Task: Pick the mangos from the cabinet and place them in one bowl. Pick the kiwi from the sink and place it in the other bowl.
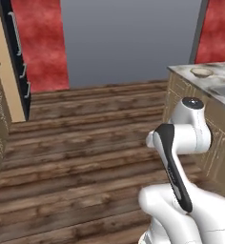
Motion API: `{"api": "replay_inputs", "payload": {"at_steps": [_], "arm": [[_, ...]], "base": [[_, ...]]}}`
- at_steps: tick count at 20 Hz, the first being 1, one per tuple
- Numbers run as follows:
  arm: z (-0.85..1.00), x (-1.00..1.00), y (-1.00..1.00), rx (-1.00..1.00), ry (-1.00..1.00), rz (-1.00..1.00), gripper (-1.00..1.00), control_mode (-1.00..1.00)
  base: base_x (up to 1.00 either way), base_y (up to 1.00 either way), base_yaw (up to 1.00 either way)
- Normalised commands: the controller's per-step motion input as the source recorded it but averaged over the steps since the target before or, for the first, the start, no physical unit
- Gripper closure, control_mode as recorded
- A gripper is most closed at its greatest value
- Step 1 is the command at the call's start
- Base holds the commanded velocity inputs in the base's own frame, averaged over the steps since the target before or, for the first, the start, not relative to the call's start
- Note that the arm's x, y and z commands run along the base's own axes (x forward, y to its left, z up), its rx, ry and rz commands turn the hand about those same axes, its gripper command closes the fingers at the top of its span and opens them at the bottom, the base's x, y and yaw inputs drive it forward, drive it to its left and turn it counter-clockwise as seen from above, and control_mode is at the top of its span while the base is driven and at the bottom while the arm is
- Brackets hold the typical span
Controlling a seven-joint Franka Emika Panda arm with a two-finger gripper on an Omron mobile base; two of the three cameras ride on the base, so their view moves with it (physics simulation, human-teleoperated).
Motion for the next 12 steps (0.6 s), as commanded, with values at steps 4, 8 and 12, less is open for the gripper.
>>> {"api": "replay_inputs", "payload": {"at_steps": [4, 8, 12], "arm": [[0.0, 0.0, 0.0, 0.0, 0.0, 0.0, 1.0, 1.0], [0.0, 0.0, 0.0, 0.0, 0.0, 0.0, 1.0, 1.0], [0.0, 0.0, 0.0, 0.0, 0.0, 0.0, 1.0, 1.0]], "base": [[0.23, -0.44, -0.29], [0.16, -0.13, -0.38], [0.41, -0.16, -0.25]]}}
